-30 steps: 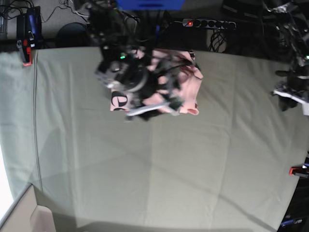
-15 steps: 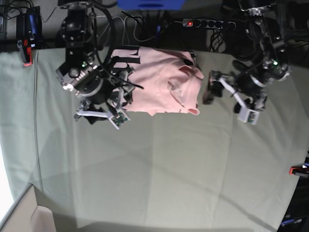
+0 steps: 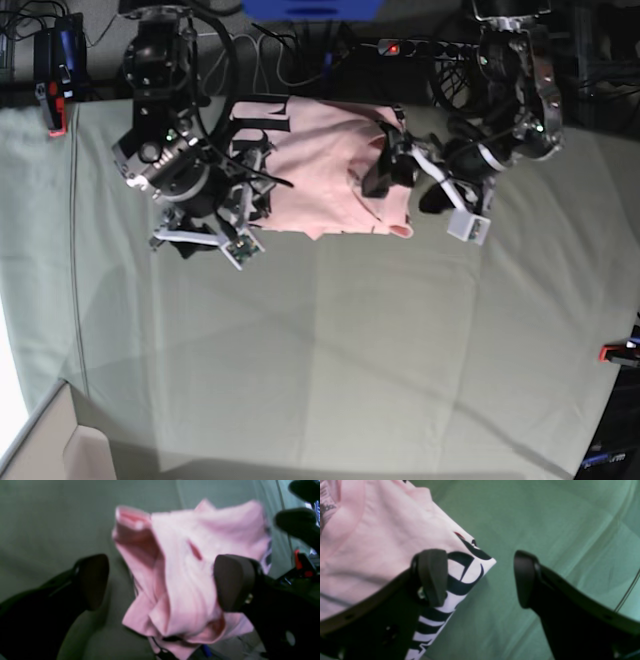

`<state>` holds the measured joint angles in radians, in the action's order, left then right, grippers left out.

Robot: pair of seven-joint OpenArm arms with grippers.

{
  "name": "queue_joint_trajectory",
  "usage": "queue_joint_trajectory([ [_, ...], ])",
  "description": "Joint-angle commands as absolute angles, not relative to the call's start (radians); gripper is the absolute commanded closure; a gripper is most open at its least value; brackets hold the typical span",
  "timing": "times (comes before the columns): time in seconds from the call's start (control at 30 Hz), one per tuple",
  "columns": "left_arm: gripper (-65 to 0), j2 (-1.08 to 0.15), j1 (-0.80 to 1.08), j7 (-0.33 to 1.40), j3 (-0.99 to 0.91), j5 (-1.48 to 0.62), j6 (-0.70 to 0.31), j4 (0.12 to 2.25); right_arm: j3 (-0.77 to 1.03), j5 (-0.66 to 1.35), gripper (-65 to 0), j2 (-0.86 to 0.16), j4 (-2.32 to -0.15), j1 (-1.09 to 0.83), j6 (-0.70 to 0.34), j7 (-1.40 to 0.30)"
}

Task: Layout the t-shirt on the table in an organized manner, then fold the t-shirt properly
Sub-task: 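Grasp the stack with both grippers and rotate it on the table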

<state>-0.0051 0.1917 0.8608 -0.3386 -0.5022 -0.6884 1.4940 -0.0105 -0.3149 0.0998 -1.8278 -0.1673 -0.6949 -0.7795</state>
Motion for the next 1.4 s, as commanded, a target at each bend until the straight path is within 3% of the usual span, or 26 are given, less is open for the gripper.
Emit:
queue_joint_trajectory([
  [0.0, -65.0, -0.007, 0.186, 0.840, -0.338, -0.530, -0.698, 1.503, -0.012, -0.309, -42.2, 0.105, -1.842, -0.159, -0.698, -0.765],
  [0.37, -65.0, -0.005, 0.205, 0.840, -0.328, -0.529, -0.698, 1.365, -0.012, -0.309, -42.2, 0.107, -1.842, -0.162, -0.698, -0.765],
  [0.53, -64.3, -0.013, 0.205, 0.777, -0.223, -0.518, -0.698, 1.326, -0.012, -0.309, -42.2, 0.107, -1.842, -0.166, -0.698, -0.765],
  [0.97, 0.0, -0.016, 0.200, 0.751, -0.160, -0.455, -0.698, 1.326, -0.012, -0.311, -41.9, 0.105, -1.844, -0.197, -0.698, -0.765],
  [1.17, 0.0, -0.045, 0.110, 0.751, -0.143, -0.453, -0.641, 1.326, 0.105, -0.311, -41.9, 0.110, -1.851, -0.188, -0.698, -0.762],
  [1.37, 0.0, -0.122, -0.062, 0.742, 0.065, -0.306, -0.633, 1.305, 0.315, -0.311, -41.9, 0.111, -1.851, -0.159, -0.698, -0.760],
])
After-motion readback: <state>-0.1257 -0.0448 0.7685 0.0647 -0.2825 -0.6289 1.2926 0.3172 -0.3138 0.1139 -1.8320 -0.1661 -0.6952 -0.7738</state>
